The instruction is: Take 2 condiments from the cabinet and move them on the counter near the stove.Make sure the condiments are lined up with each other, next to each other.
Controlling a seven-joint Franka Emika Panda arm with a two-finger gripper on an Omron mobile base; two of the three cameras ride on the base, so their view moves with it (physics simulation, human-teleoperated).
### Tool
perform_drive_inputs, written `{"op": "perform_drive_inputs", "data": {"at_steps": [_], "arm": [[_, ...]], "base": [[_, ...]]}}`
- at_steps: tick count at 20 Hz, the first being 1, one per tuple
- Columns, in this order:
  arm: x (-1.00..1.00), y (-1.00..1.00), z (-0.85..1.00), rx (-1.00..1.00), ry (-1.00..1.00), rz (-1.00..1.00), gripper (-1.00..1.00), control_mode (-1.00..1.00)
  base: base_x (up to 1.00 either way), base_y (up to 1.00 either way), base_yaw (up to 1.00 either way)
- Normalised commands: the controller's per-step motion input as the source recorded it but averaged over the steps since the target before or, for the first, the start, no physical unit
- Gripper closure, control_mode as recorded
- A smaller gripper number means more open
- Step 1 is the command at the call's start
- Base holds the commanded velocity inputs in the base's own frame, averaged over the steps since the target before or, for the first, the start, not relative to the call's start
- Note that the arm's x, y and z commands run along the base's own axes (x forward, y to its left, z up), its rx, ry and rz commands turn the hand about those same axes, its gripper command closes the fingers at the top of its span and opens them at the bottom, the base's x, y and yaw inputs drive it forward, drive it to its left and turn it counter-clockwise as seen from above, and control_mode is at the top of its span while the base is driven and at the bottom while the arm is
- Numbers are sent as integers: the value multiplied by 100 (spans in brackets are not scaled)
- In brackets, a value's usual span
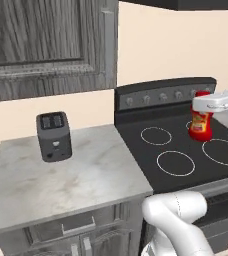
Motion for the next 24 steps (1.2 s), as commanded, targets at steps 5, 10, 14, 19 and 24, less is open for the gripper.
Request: {"op": "perform_drive_inputs", "data": {"at_steps": [5, 10, 14, 19, 24], "arm": [[0, 0, 0, 0, 0, 0, 100, 100], [0, 0, 0, 0, 0, 0, 100, 100], [0, 0, 0, 0, 0, 0, 100, 100], [0, 0, 0, 0, 0, 0, 100, 100], [0, 0, 0, 0, 0, 0, 100, 100]], "base": [[45, -100, 3], [3, -100, 4], [0, -100, 5], [10, -100, 4], [2, -100, 3]]}}
